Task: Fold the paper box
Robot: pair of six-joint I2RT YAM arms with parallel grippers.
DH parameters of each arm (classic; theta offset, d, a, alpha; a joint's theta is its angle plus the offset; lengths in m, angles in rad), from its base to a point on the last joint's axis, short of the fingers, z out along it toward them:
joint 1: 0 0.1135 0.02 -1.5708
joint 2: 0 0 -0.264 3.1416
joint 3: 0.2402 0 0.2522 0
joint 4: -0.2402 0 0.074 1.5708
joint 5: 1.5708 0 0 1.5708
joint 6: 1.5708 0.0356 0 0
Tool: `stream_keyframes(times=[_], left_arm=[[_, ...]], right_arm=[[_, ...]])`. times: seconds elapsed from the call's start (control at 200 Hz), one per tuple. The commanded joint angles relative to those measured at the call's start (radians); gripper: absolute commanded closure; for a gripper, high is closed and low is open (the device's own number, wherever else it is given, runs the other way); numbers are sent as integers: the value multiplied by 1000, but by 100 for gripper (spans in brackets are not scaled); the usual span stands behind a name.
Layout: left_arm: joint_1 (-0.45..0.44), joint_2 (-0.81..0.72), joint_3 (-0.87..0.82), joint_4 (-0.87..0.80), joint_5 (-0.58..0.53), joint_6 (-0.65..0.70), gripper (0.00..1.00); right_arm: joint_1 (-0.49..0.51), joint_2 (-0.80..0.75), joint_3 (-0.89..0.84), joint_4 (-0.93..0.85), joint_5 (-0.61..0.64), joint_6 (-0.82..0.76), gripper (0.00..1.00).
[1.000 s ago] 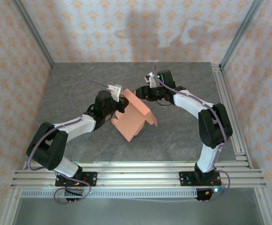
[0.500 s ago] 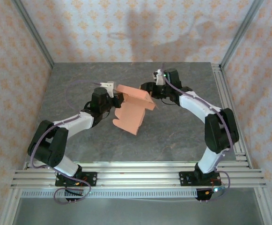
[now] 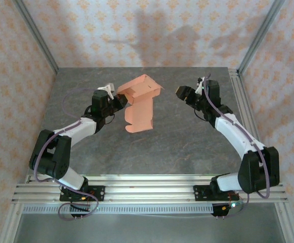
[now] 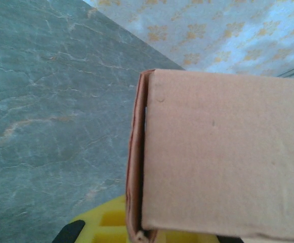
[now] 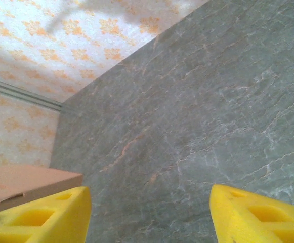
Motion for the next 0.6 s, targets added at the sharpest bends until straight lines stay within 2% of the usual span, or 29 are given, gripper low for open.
stream_keyframes(times=[0.0, 0.105, 0.375, 0.596], left_arm=[[2, -4, 38, 70, 50, -82, 100], [1, -4, 46, 72, 60, -77, 100], [1, 5, 60, 96, 92, -84, 100], [0, -5, 59, 62, 68, -60, 100]], right_arm=[[7, -48, -59, 131, -65, 84, 37], [26, -51, -75, 201, -139, 102, 36], [97, 18, -42, 399, -214, 204, 36], [124, 74, 15, 408, -252, 212, 36]])
